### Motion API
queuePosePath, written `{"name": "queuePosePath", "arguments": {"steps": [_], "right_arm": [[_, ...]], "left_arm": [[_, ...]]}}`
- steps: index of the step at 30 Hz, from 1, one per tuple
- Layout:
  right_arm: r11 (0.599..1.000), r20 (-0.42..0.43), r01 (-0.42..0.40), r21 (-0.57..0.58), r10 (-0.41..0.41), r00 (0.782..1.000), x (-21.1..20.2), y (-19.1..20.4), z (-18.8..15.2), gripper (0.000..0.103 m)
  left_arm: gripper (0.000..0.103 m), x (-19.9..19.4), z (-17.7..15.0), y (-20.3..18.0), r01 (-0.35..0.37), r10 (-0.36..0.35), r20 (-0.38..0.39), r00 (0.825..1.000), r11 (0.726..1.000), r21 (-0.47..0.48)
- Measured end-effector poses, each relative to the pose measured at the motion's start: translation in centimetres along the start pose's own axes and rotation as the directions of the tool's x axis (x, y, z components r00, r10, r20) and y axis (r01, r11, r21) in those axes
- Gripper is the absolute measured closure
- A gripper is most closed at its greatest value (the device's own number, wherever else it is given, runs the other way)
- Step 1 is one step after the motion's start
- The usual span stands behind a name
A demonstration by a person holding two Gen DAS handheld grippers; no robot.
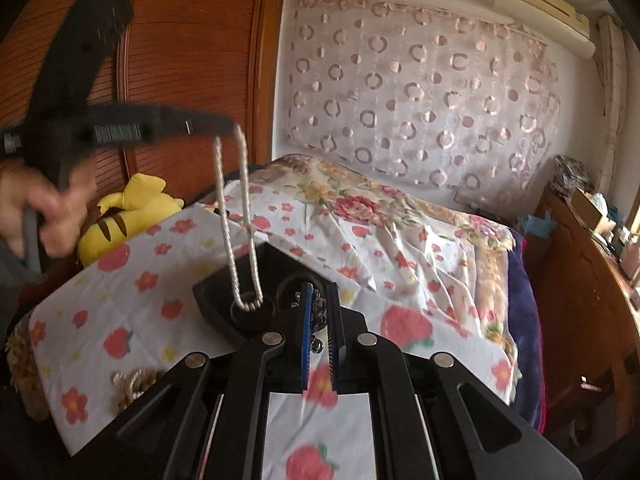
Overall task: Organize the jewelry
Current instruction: 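Release pearls into the box with left tool while right tool drops the hair clip in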
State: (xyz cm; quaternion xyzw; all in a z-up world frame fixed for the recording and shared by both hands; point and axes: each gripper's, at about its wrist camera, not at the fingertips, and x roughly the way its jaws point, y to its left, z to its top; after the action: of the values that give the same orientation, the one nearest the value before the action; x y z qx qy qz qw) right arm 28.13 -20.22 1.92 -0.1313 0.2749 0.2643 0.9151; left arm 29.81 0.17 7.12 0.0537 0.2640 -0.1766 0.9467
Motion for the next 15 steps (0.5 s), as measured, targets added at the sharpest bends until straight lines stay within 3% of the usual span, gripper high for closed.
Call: {"name": "queuePosePath", "arguments": {"steps": [7,15], "right_arm": [[0.999,-0.021,-0.043,-0.007,0.042,0.999,5.4,0.4,1.4,0.094],[0.997,-0.066,-0.074,0.013,0.075,0.995,10.2,1.1,0.7,0.094]], "left_arm": [[0.096,4.8,-3.3,2.3,0.008,-0.011,-0.086,0.996,0.999,-0.031],[0.096,6.5,-5.8,3.6,0.025,-0.033,-0.127,0.991,0.998,-0.062]]}}
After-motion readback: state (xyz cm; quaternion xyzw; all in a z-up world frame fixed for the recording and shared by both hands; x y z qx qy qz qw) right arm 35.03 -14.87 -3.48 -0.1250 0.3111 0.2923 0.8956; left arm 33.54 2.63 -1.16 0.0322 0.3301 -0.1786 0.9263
